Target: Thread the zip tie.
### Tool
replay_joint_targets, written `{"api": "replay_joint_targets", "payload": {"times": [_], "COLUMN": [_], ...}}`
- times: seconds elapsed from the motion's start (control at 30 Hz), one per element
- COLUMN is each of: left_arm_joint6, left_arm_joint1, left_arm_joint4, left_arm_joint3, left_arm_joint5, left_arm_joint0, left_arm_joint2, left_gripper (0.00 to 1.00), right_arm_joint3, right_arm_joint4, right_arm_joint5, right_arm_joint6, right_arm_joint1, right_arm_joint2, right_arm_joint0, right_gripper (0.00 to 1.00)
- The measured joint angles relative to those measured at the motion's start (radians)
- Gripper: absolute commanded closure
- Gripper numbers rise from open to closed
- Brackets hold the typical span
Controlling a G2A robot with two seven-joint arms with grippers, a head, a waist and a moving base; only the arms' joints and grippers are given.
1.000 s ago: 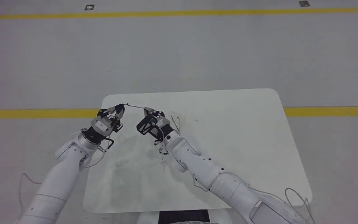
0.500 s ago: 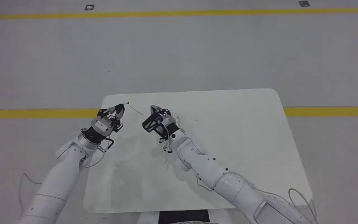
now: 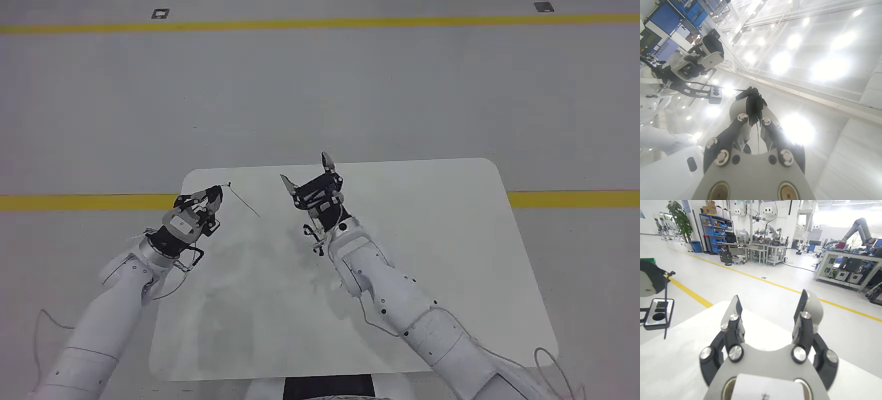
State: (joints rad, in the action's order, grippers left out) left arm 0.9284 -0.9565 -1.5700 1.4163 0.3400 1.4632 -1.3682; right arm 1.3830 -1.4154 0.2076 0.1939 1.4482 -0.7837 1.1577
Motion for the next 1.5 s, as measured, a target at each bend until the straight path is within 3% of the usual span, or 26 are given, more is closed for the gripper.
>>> {"api": "replay_joint_targets", "payload": {"times": [0.2, 0.3, 0.43, 0.53, 0.7, 1.0, 1.13, 1.23, 1.4, 1.5], "left_arm_joint6": [-0.001, 0.014, 0.133, 0.260, 0.410, 0.389, 0.429, 0.461, 0.462, 0.462], "left_arm_joint1": [0.000, -0.002, -0.003, -0.002, 0.005, 0.004, -0.002, -0.016, -0.064, -0.069], "left_arm_joint4": [0.000, 0.027, 0.056, 0.012, 0.000, 0.021, -0.001, 0.000, 0.000, 0.000], "left_arm_joint3": [0.000, 0.005, -0.014, -0.030, -0.066, -0.058, -0.035, -0.031, -0.022, -0.022], "left_arm_joint5": [0.000, -0.008, 0.000, 0.000, 0.000, -0.009, 0.000, 0.000, 0.000, 0.000], "left_arm_joint0": [0.000, -0.005, -0.023, -0.039, -0.082, -0.086, -0.097, -0.110, -0.128, -0.130], "left_arm_joint2": [0.000, 0.006, 0.017, 0.053, 0.104, 0.105, 0.116, 0.122, 0.111, 0.110], "left_gripper": [1.00, 1.00, 1.00, 1.00, 1.00, 1.00, 1.00, 1.00, 1.00, 1.00], "right_arm_joint3": [0.002, 0.029, 0.076, 0.114, 0.150, 0.154, 0.180, 0.194, 0.221, 0.221], "right_arm_joint4": [-0.017, 0.076, 0.269, 0.433, 0.652, 0.636, 0.764, 0.876, 1.016, 1.014], "right_arm_joint5": [0.002, -0.015, -0.104, -0.180, -0.241, -0.240, -0.267, -0.294, -0.327, -0.328], "right_arm_joint6": [-0.004, 0.004, 0.030, 0.017, -0.018, -0.012, 0.018, 0.019, 0.007, 0.006], "right_arm_joint1": [0.000, 0.000, -0.006, -0.011, -0.012, -0.011, -0.007, -0.003, 0.000, 0.000], "right_arm_joint2": [-0.003, -0.051, -0.146, -0.222, -0.284, -0.287, -0.329, -0.362, -0.393, -0.393], "right_arm_joint0": [0.003, 0.026, 0.065, 0.100, 0.127, 0.130, 0.141, 0.143, 0.147, 0.147], "right_gripper": [0.00, 0.00, 0.00, 0.00, 0.00, 0.00, 0.00, 0.00, 0.00, 0.00]}}
